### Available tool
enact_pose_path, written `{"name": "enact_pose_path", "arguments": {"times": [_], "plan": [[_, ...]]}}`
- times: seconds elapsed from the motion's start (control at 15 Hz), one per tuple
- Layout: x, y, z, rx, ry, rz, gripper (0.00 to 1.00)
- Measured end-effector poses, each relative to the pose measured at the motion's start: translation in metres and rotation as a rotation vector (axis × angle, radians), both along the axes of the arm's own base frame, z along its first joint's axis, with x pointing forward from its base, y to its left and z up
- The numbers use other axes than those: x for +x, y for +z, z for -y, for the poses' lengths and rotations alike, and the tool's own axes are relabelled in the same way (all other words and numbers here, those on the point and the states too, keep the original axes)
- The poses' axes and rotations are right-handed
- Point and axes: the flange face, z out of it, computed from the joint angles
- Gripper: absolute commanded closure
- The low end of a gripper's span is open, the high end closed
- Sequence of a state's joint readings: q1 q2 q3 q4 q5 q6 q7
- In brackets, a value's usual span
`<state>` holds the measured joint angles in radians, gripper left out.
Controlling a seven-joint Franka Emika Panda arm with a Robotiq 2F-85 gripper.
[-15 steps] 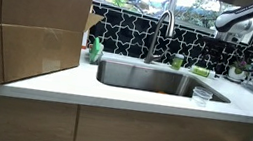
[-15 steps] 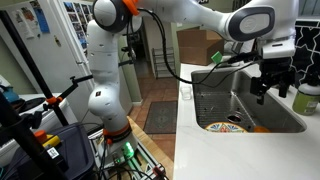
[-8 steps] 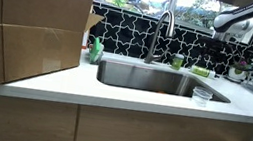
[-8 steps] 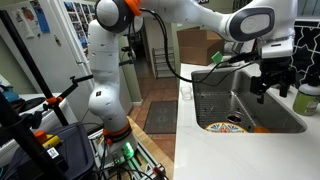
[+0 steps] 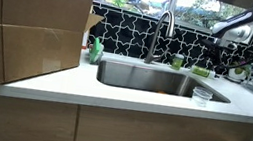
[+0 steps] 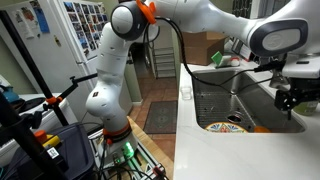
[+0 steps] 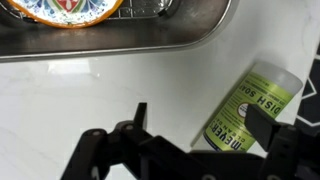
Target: Place the white and green bottle on the right upright.
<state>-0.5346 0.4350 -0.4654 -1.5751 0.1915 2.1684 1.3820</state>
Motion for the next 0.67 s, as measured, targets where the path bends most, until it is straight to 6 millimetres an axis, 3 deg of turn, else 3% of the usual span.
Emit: {"name": "enact_pose_path", "arguments": {"times": [0.4, 0.67], "plan": [[-0.031, 0.001, 0.052, -0.041, -0.107, 0.065, 0.0], [-0.023, 0.001, 0.048, -0.04, -0.094, 0.066, 0.0]]}}
